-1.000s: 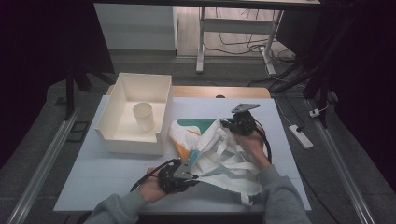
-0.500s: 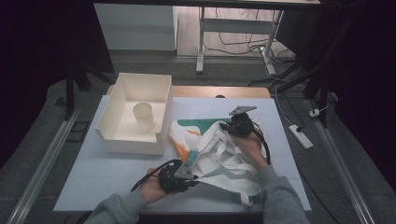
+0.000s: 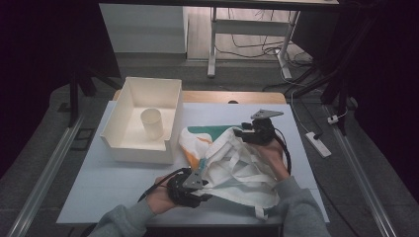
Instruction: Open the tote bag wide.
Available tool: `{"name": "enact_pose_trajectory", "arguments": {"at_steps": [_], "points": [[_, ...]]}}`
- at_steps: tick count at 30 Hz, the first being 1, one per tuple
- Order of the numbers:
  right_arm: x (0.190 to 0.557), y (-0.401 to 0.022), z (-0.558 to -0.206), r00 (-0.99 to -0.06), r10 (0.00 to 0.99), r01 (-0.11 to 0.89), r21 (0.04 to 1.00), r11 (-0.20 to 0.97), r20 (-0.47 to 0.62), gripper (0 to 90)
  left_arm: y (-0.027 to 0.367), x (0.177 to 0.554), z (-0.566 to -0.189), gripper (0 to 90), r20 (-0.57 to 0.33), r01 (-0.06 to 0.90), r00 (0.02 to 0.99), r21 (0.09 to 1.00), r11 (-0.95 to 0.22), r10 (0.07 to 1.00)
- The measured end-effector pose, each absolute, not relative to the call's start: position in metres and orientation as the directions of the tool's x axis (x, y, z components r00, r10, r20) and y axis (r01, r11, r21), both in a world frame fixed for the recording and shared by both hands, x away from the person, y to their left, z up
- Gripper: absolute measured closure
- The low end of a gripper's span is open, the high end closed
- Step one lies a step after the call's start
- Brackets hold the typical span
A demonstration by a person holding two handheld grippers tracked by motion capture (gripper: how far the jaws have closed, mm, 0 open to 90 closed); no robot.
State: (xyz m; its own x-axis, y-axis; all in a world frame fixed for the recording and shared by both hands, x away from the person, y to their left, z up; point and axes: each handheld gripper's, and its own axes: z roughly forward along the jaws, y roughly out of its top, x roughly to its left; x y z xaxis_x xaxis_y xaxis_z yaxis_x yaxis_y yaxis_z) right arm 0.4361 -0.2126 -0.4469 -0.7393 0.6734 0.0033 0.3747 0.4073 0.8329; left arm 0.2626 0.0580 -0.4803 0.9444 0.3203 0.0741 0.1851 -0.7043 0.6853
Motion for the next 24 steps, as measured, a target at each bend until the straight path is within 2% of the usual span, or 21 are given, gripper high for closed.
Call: {"name": "enact_pose_trajectory", "arguments": {"at_steps": [8,17,24], "points": [[0.392,-0.222,-0.408,-0.771,0.635,0.29,0.868,0.404,-0.038,43.2,0.073,0.265,-0.453,40.6,0.106,0.198,0.907,0.747,-0.635,0.408],[0.358,-0.221,-0.413,-0.814,0.579,0.283,0.849,0.446,-0.032,43.2,0.059,0.295,-0.446,34.6,0.108,0.272,0.856,0.738,-0.617,0.506],[0.338,-0.226,-0.423,-0.819,0.574,0.298,0.837,0.46,-0.024,43.5,0.047,0.329,-0.454,34.3,0.065,0.343,0.825,0.732,-0.589,0.562]]}}
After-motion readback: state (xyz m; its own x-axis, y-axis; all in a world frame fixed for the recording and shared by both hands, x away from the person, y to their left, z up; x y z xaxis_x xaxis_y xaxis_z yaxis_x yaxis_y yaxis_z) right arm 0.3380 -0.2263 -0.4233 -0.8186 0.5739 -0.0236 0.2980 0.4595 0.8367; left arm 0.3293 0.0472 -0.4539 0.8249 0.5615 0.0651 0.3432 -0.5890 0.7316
